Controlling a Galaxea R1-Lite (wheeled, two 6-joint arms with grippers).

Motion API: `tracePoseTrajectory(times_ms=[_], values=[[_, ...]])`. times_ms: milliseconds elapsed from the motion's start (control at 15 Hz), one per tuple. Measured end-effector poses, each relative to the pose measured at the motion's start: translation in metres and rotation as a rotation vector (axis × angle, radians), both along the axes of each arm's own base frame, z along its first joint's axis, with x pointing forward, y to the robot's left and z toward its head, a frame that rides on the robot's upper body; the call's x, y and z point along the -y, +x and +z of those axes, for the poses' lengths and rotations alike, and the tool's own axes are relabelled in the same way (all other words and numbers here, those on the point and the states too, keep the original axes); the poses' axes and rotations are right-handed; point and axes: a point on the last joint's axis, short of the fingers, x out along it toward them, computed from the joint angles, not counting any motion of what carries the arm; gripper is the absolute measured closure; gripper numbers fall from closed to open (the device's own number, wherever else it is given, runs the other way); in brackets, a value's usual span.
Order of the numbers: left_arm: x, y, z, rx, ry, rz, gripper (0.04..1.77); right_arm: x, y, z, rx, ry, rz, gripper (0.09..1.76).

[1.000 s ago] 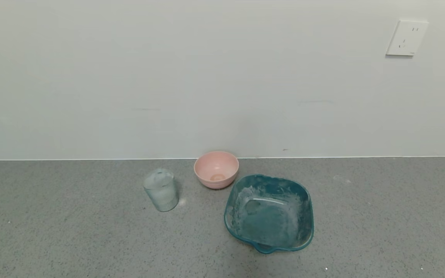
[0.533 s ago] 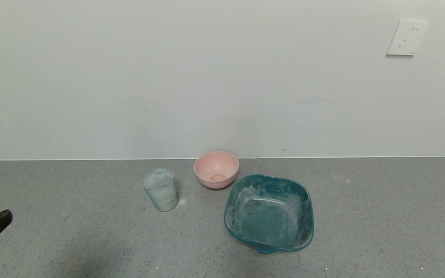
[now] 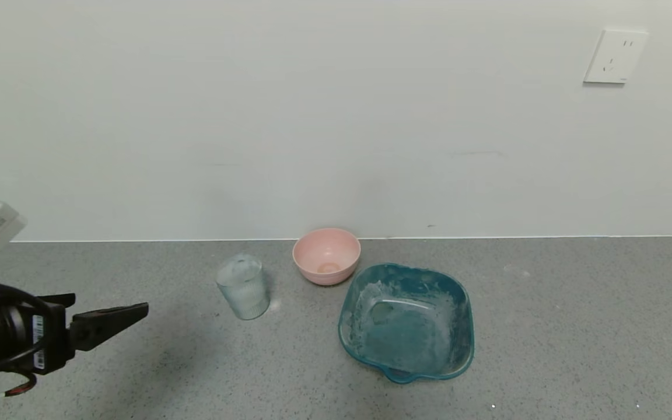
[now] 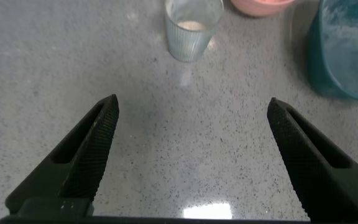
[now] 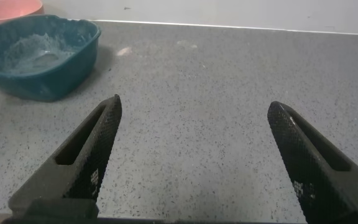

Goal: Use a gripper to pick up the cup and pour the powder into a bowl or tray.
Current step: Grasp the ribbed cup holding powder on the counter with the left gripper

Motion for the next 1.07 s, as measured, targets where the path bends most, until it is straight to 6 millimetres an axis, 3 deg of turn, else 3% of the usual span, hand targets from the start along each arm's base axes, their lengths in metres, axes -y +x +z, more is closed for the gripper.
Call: tracePoseTrajectory(times_ms=[200,600,1067], values=[[0.001,0.024,-0.022,-0.114,-0.002,-0.02,0.09,0.0,0.0,0.0,-0.001,0.0,0.0,0.14],[0.009,0.063,-0.067,-0.175,0.017,-0.07,0.09,0.0,0.0,0.0,-0.003,0.0,0.0,0.14],[0.017,0.096,-0.107,-0.089,-0.001,-0.118,0.09,0.0,0.0,0.0,-0.002,0.0,0.0,0.14]])
